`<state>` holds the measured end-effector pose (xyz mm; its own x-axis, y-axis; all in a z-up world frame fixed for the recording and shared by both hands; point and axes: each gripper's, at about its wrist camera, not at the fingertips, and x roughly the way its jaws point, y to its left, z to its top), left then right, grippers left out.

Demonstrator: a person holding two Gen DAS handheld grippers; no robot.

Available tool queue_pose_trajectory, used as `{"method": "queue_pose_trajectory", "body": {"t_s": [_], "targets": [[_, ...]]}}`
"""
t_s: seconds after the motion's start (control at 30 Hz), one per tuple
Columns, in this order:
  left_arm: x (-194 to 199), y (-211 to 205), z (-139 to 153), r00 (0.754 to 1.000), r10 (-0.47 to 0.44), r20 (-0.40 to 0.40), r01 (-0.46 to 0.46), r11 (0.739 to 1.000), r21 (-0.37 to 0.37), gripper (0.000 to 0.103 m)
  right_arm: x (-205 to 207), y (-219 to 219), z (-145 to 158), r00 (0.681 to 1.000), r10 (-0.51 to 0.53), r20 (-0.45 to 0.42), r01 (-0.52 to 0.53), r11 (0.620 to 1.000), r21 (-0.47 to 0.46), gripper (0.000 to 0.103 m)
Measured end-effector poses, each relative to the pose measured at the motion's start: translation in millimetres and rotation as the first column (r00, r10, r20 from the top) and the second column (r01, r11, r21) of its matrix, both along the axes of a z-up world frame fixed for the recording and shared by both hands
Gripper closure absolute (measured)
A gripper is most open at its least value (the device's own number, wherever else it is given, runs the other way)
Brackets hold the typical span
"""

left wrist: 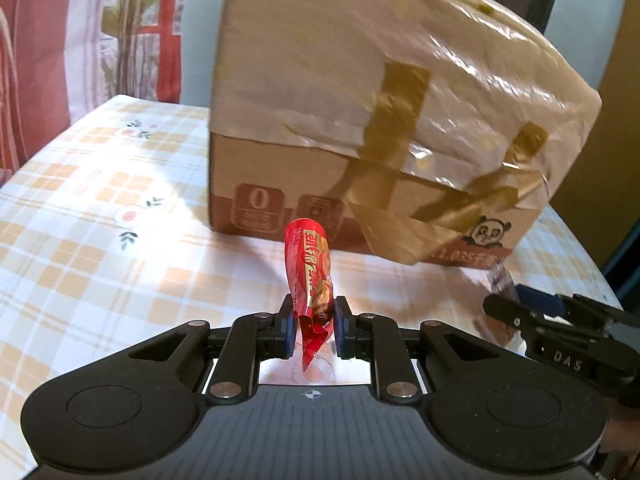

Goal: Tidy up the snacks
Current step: 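Lift both held snacks over the cardboard box, then open both grippers to drop the packet and red snack into the box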

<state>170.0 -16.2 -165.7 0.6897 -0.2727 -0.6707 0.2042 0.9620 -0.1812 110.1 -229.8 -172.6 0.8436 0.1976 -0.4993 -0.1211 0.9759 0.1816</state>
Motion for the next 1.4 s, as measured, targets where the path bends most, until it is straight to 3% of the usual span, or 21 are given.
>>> {"method": "queue_pose_trajectory", "body": {"t_s": [0.13,0.4,0.6,0.83,1.13,1.23,1.4], "targets": [[1.6,4.6,7.7,1.0,0.012,0.024,-0.013,1.0,0.009,0.084,1.1,3.3,1.2,1.0,0.008,-0.002,-0.008,1.0,-0.022,0.054],[-3.5,17.0,40.1,0.992,0.008,0.123,-0.01,1.0,0.014,0.084,-15.9,-19.6,22.0,0.997,-0.046,0.054,0.043,0.998,0.043,0.054],[-16.4,24.3,79.0,0.975,-0.06,0.216,0.062,0.998,0.001,0.084,-23.9,-25.1,62.1,0.99,-0.016,0.138,0.011,0.999,0.031,0.054],[-11.0,27.5,130.8,0.943,-0.133,0.306,0.131,0.991,0.027,0.084,-21.5,-25.4,131.2,0.959,0.058,0.277,-0.07,0.997,0.033,0.054],[21.3,15.8,176.1,0.91,-0.104,0.402,0.113,0.994,0.003,0.083,35.5,-11.7,194.0,0.937,0.095,0.337,-0.125,0.99,0.068,0.054],[47.6,12.5,181.9,0.923,-0.075,0.378,0.1,0.994,-0.048,0.083,61.6,-9.1,201.0,0.943,0.076,0.323,-0.111,0.989,0.093,0.054],[88.2,-6.2,173.8,0.937,-0.039,0.348,0.046,0.999,-0.012,0.083,107.5,1.7,196.2,0.97,0.037,0.241,-0.05,0.998,0.049,0.054]]}}
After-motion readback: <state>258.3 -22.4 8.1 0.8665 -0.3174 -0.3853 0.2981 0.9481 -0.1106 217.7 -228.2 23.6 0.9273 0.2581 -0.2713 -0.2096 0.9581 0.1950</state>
